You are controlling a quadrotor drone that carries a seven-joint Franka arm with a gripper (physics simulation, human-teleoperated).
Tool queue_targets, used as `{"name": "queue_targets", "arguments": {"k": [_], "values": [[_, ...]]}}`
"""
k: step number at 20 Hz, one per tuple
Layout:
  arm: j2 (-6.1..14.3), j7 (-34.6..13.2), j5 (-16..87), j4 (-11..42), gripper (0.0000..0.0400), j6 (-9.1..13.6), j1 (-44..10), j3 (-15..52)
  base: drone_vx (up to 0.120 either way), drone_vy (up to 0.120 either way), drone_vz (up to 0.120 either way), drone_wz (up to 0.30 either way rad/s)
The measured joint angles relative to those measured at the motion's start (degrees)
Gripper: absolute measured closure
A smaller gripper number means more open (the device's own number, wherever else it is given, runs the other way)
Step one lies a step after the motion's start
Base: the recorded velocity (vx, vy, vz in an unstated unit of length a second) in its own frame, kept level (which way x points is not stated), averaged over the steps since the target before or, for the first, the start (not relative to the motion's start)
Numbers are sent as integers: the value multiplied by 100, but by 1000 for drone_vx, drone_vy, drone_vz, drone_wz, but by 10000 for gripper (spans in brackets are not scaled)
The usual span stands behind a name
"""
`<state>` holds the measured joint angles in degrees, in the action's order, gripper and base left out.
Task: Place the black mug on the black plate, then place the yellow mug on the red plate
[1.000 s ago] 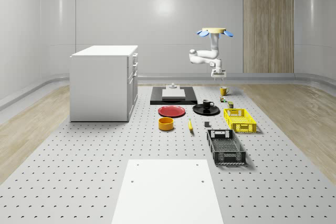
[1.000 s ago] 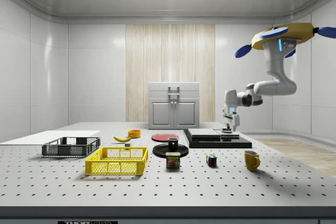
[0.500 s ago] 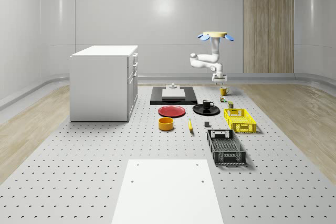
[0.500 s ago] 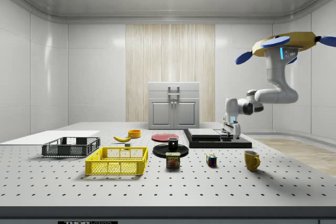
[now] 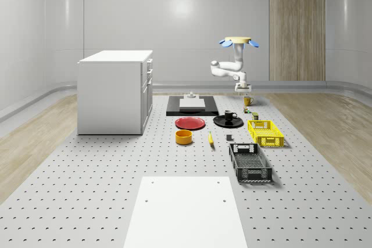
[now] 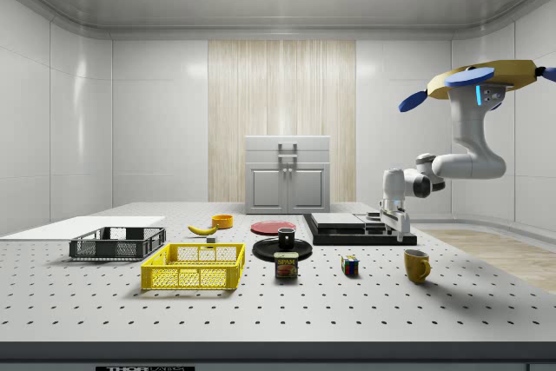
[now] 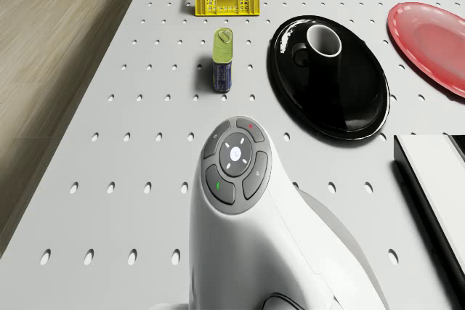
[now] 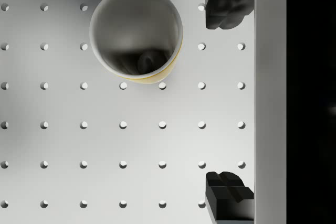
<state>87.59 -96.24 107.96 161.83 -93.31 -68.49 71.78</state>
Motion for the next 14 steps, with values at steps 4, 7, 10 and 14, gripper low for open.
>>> {"name": "queue_targets", "arguments": {"k": [4, 7, 10, 14], "values": [[0, 0, 0, 0, 0, 0, 0, 0, -120, 0, 0, 0], [1, 0, 0, 0, 0, 0, 0, 0, -13, 80, 0, 0], [1, 0, 0, 0, 0, -1, 0, 0, -40, 40, 0, 0], [1, 0, 0, 0, 0, -1, 0, 0, 0, 0, -70, 0]]}}
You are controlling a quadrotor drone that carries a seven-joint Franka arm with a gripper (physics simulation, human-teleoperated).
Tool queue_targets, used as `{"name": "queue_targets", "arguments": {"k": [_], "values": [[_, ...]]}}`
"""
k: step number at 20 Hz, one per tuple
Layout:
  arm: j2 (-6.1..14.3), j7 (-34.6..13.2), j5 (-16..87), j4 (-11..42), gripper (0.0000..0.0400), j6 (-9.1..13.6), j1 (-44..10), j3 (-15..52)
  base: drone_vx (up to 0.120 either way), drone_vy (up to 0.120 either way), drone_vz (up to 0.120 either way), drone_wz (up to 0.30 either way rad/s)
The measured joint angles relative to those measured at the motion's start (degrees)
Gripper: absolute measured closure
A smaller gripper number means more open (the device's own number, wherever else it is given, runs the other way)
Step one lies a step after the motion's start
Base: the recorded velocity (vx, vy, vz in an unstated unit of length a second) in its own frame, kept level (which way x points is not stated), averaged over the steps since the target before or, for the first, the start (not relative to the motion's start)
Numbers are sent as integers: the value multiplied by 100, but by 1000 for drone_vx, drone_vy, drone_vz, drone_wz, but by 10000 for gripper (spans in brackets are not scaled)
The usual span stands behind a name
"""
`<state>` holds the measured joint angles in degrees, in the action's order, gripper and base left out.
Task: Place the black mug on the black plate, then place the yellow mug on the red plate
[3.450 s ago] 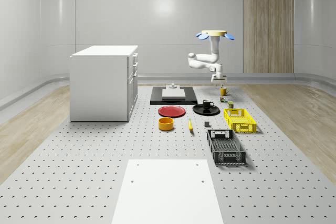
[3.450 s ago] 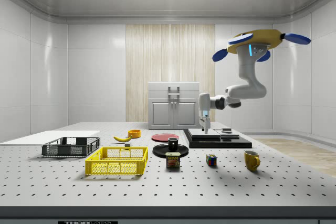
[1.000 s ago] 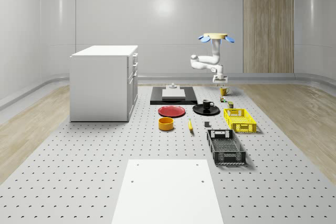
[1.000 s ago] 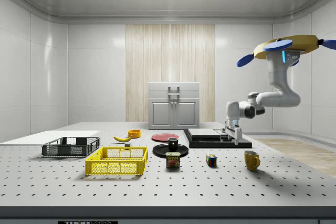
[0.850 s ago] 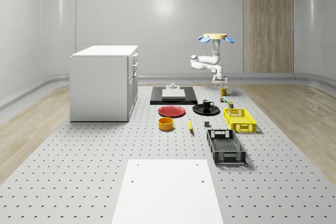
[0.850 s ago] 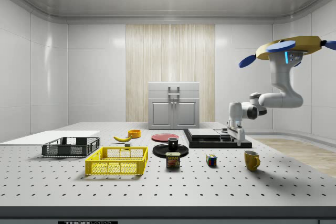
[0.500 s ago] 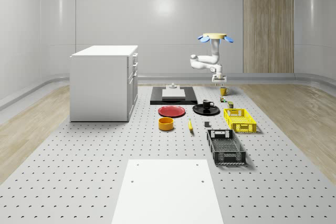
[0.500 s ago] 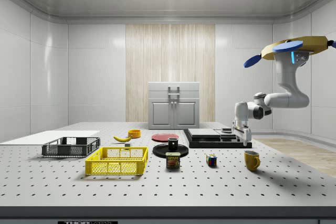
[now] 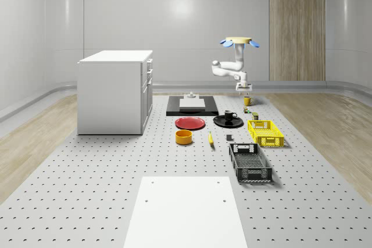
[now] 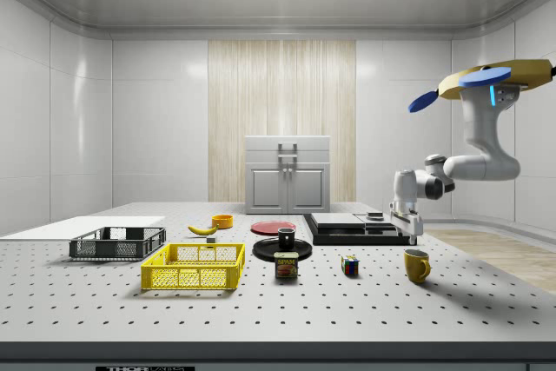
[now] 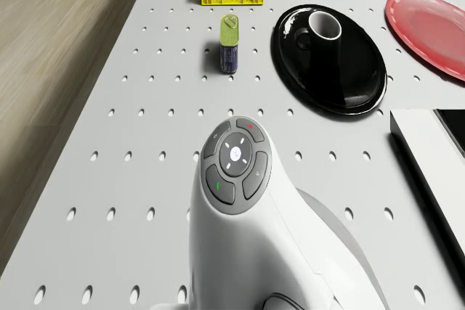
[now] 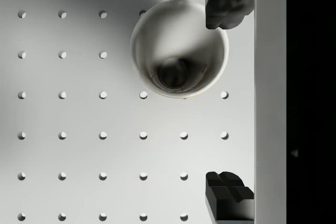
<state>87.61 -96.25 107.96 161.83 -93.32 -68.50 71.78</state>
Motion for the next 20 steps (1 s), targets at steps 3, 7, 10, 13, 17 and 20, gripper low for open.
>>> {"name": "queue_targets", "arguments": {"k": [3, 7, 10, 13, 17, 20], "values": [[0, 0, 0, 0, 0, 0, 0, 0, 0, 0, -80, 0], [1, 0, 0, 0, 0, 0, 0, 0, -70, 0, 0, 0], [1, 0, 0, 0, 0, -1, 0, 0, -27, 0, 0, 0], [1, 0, 21, -7, 0, -10, -4, -23, 0, 0, 0, 0], [2, 1, 221, -73, 0, -96, -44, -237, 0, 0, 0, 0], [-8, -4, 374, -129, 0, -157, -81, -398, 0, 0, 0, 0]]}}
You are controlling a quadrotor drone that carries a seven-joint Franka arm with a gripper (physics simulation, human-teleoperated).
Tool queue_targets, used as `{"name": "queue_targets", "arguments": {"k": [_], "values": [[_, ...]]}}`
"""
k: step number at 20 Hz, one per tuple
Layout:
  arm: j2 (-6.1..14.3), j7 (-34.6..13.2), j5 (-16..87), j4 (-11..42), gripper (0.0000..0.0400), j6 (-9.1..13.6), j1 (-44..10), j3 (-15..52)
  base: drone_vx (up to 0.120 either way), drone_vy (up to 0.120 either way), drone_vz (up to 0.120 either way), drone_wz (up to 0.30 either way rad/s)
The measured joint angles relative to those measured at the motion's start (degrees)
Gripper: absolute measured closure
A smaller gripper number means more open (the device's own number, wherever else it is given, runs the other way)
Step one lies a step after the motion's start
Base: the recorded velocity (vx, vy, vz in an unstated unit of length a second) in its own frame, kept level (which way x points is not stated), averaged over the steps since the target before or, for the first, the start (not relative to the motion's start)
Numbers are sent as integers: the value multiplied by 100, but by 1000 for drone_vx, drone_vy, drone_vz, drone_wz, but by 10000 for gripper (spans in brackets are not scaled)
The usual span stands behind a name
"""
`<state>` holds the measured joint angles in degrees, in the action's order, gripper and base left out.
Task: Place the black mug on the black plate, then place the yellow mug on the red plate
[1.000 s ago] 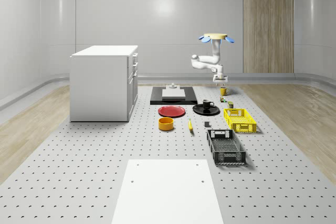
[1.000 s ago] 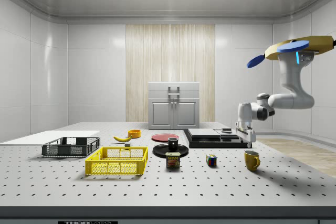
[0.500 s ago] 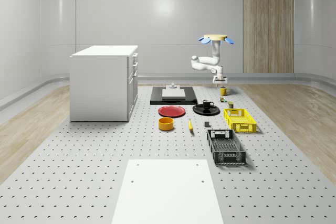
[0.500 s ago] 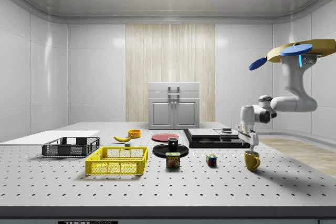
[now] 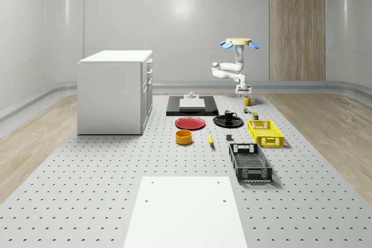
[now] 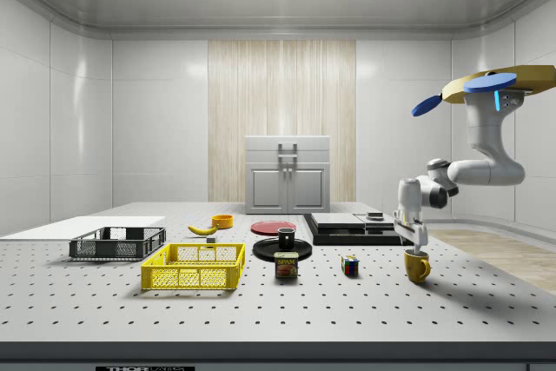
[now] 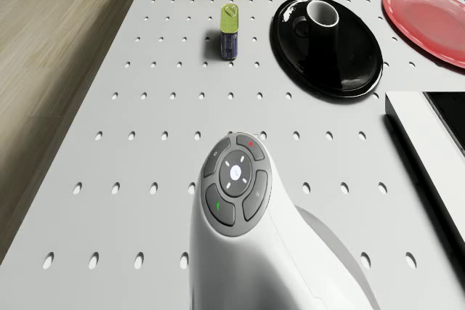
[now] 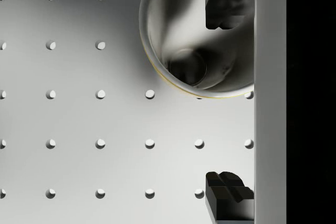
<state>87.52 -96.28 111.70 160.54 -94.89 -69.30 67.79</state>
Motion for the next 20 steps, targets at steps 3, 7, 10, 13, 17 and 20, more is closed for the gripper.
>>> {"name": "queue_targets", "arguments": {"k": [3, 7, 10, 13, 17, 20], "values": [[-36, -78, 99, -31, 0, -6, -93, -94, 0, 0, 0, 0], [-106, -138, 145, -115, 0, 16, -225, -126, 0, 0, 0, 0], [-165, -158, 135, -213, 0, 42, -337, -103, 0, 0, 0, 0], [-194, -154, 129, -267, 0, 52, -385, -89, 0, 0, 0, 0], [-207, -129, 123, -302, 0, 54, -393, -81, 0, 0, 0, 0], [-214, -120, 122, -313, 0, 57, -395, -78, 0, 0, 0, 0]]}}
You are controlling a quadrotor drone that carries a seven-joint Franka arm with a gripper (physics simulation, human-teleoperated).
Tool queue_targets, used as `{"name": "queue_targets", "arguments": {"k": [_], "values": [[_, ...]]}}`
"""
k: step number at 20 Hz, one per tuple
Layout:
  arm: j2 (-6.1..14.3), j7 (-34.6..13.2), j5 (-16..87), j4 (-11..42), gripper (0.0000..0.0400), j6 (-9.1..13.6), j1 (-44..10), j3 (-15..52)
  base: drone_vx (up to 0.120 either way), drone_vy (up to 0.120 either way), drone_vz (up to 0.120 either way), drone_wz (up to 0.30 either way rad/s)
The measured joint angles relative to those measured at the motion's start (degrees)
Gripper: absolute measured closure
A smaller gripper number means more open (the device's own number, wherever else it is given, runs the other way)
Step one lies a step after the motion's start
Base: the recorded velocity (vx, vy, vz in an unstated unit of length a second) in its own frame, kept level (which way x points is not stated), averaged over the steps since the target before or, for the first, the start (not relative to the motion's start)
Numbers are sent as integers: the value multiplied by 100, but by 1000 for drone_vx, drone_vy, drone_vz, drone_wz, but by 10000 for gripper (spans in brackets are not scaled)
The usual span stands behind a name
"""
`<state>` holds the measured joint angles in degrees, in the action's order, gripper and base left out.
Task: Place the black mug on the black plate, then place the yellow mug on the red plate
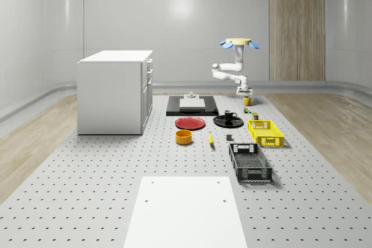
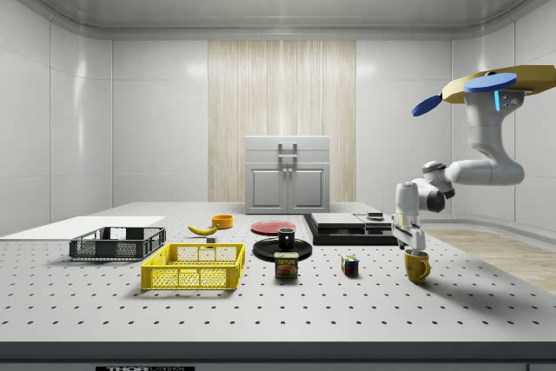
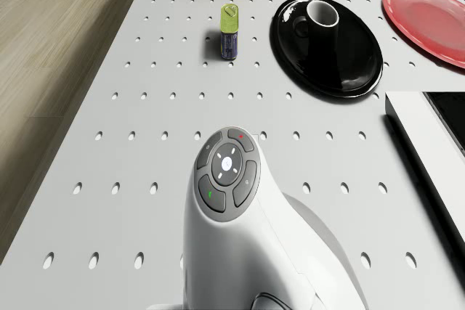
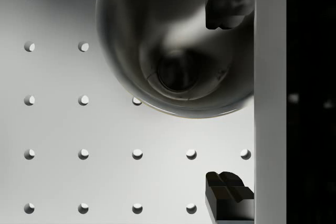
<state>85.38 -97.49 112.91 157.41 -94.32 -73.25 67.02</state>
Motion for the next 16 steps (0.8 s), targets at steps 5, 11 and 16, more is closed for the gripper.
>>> {"name": "queue_targets", "arguments": {"k": [5, 11, 16], "values": [[13, 8, 23, 47, 0, -2, 55, -26, 0, 0, 0, 0], [30, 16, 60, 126, 0, -1, 141, -66, 0, 0, 0, 0], [25, 22, 74, 145, 153, 8, 166, -77, 0, 0, 0, 0]]}}
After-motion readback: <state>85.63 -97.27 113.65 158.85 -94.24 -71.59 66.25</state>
